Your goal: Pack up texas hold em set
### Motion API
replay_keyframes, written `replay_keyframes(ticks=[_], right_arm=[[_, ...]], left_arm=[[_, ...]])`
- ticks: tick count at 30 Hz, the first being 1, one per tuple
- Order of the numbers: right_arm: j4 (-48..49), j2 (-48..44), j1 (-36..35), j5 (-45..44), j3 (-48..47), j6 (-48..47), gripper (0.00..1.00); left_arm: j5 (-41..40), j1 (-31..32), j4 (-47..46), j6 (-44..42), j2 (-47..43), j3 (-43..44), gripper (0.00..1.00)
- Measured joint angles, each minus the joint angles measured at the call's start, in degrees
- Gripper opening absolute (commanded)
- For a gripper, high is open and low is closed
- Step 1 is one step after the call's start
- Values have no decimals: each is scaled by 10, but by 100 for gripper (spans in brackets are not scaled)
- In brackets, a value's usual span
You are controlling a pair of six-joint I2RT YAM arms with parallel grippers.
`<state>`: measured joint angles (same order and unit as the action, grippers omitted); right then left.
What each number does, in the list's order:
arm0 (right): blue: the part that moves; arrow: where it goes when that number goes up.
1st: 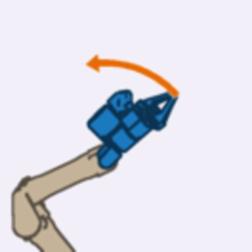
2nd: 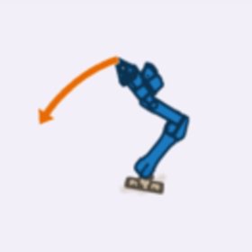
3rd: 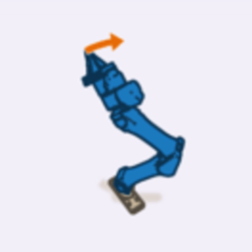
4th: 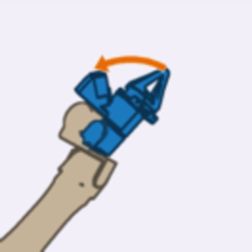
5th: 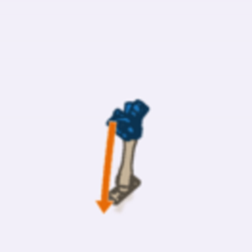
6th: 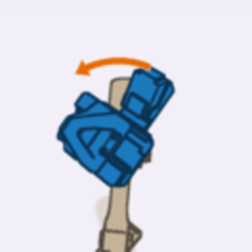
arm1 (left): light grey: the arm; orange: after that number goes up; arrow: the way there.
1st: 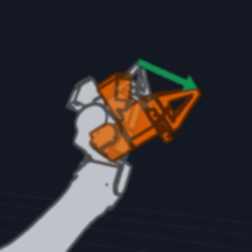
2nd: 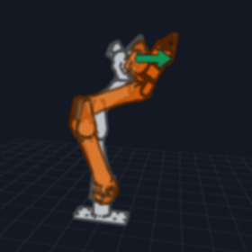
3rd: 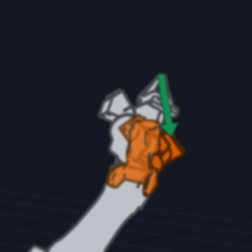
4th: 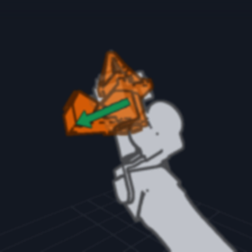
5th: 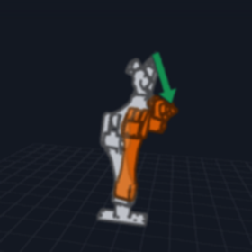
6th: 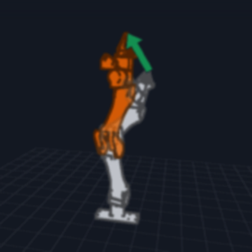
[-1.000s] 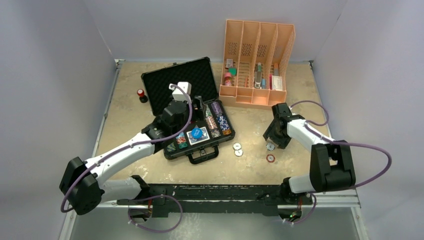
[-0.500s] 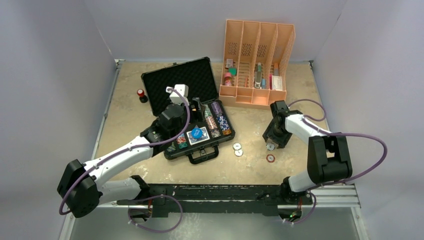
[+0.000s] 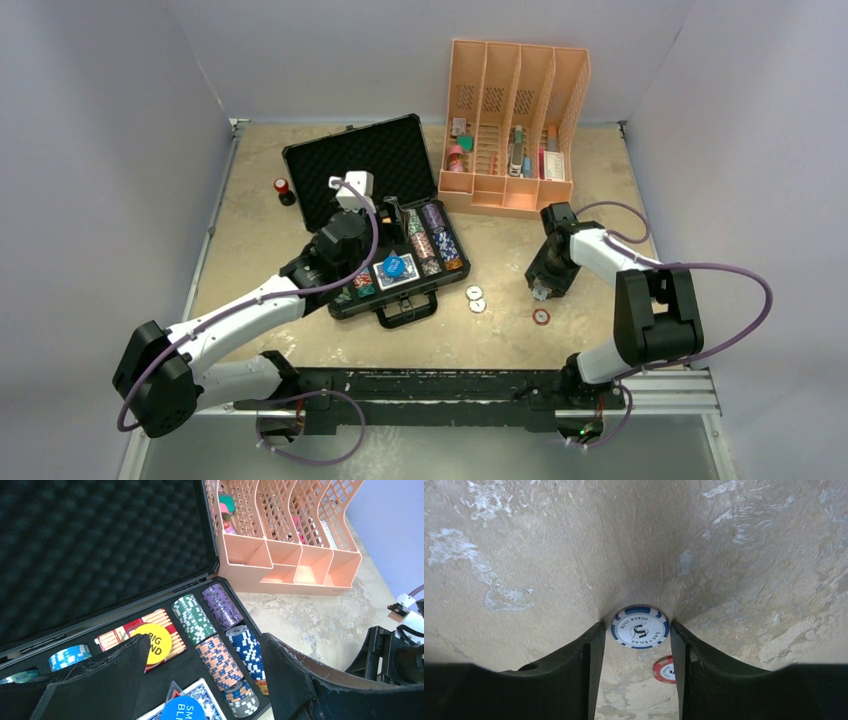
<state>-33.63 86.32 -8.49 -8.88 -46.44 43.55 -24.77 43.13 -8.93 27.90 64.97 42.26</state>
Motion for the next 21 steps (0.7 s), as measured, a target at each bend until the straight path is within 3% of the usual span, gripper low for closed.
replay_keyframes(ticks=[7,13,21], right_arm=[[8,-9,3,9,10,0,43],[10,-12,3,10,12,-3,44],[10,-13,-2,44,8,-12,44]], left_arm=[[0,0,-4,0,0,0,81],[3,0,-3,5,6,0,82],[104,0,-21,23,64,-2,81]])
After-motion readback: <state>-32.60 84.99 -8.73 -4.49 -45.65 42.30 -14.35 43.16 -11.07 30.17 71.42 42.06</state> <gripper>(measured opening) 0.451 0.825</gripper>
